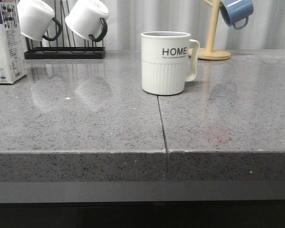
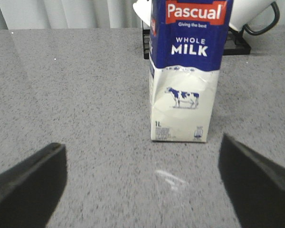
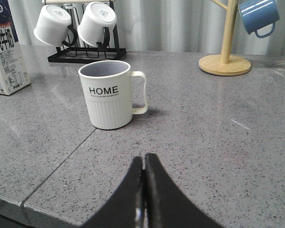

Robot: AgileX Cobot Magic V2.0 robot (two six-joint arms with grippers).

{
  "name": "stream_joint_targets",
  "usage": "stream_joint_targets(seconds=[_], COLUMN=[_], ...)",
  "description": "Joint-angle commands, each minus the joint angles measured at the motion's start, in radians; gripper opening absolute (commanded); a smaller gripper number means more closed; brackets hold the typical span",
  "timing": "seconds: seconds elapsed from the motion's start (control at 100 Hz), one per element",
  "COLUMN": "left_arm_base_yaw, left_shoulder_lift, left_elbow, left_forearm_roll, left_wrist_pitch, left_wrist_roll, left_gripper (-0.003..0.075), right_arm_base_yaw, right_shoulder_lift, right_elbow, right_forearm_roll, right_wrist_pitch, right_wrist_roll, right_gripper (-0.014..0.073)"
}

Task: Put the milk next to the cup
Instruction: 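Move the left gripper to the Pascual milk carton and grasp it, then carry the milk carton with the left gripper beside the HOME mug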

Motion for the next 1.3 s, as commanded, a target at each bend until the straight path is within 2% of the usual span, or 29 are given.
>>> stream_joint_targets(seconds=[0.0,0.1,0.21,0.5,0.85,1.29], left_arm_base_yaw=[-0.006,-0.006,-0.009,-0.089,-0.145,-0.144], left_shoulder_lift=[0.051,0.108,0.167,0.29,0.427,0.596], left_elbow=[-0.055,-0.075,-0.11,-0.174,-0.274,-0.382], left_forearm_roll=[-0.02,-0.031,-0.037,-0.042,-0.064,-0.078], left_wrist_pitch=[-0.147,-0.217,-0.224,-0.311,-0.318,-0.394], left_wrist_roll=[-0.015,-0.015,-0.019,-0.019,-0.019,-0.019], left_gripper=[0.0684,0.0678,0.0678,0.0678,0.0678,0.0678], right_arm_base_yaw=[0.002,0.002,0.002,0.002,0.002,0.002], right_shoulder_lift=[0.007,0.007,0.007,0.007,0.007,0.007], right_elbow=[-0.026,-0.026,-0.026,-0.026,-0.026,-0.026], right_forearm_roll=[0.0,0.0,0.0,0.0,0.0,0.0], right_wrist_pitch=[-0.073,-0.073,-0.073,-0.073,-0.073,-0.073], right_wrist_roll=[-0.004,-0.004,-0.004,-0.004,-0.004,-0.004], right_gripper=[-0.0066,-0.0066,-0.0066,-0.0066,-0.0066,-0.0066])
